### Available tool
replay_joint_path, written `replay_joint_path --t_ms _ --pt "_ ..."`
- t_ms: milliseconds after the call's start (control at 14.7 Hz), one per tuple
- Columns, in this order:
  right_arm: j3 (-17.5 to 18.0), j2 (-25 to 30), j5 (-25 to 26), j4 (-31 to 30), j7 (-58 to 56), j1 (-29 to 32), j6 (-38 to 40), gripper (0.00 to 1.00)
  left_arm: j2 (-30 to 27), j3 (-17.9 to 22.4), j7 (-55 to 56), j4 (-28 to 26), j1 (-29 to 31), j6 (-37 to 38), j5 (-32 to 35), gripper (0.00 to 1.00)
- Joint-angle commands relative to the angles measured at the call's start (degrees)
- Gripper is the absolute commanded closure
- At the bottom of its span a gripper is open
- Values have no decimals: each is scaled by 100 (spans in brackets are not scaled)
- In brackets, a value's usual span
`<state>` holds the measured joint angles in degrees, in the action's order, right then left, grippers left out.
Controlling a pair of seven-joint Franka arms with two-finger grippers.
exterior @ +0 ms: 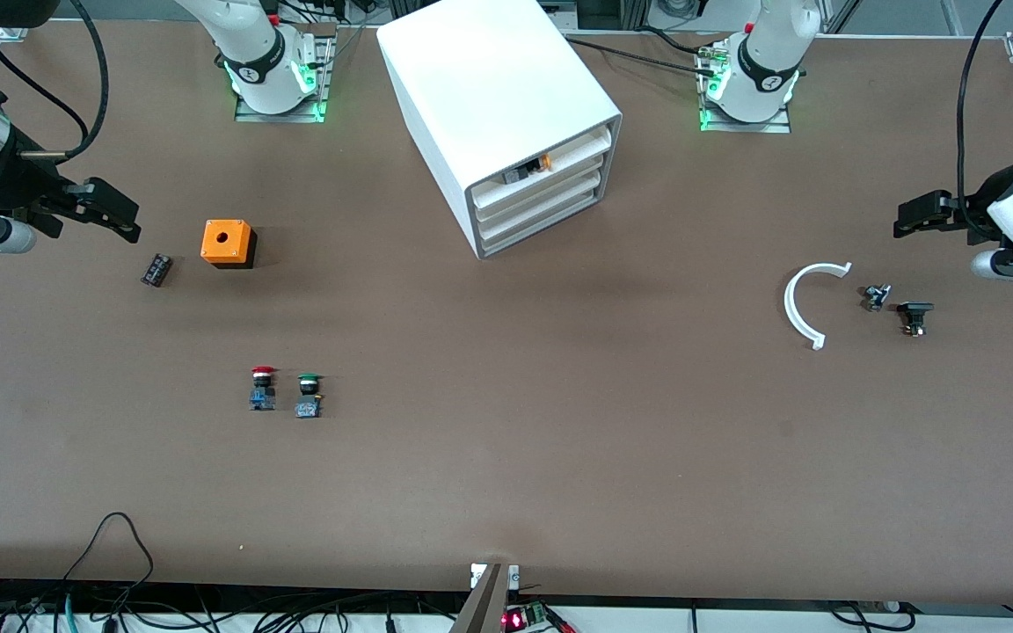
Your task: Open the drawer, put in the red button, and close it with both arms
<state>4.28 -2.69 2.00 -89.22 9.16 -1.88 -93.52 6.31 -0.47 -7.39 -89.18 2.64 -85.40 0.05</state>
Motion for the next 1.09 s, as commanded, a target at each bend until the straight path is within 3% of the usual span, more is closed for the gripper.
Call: replay_joint_path --t_ms 0,750,1023 --pt "2 -82 -15 142 50 -40 159 0 29 -59 -105 147 43 -308 74 0" --pt "-7 -372 -16 327 86 -216 142 0 37 -68 -52 94 61 -136 -48 0" --pt "-7 -819 2 344 25 -242 -33 0 301 -103 -105 85 9 550 -907 0"
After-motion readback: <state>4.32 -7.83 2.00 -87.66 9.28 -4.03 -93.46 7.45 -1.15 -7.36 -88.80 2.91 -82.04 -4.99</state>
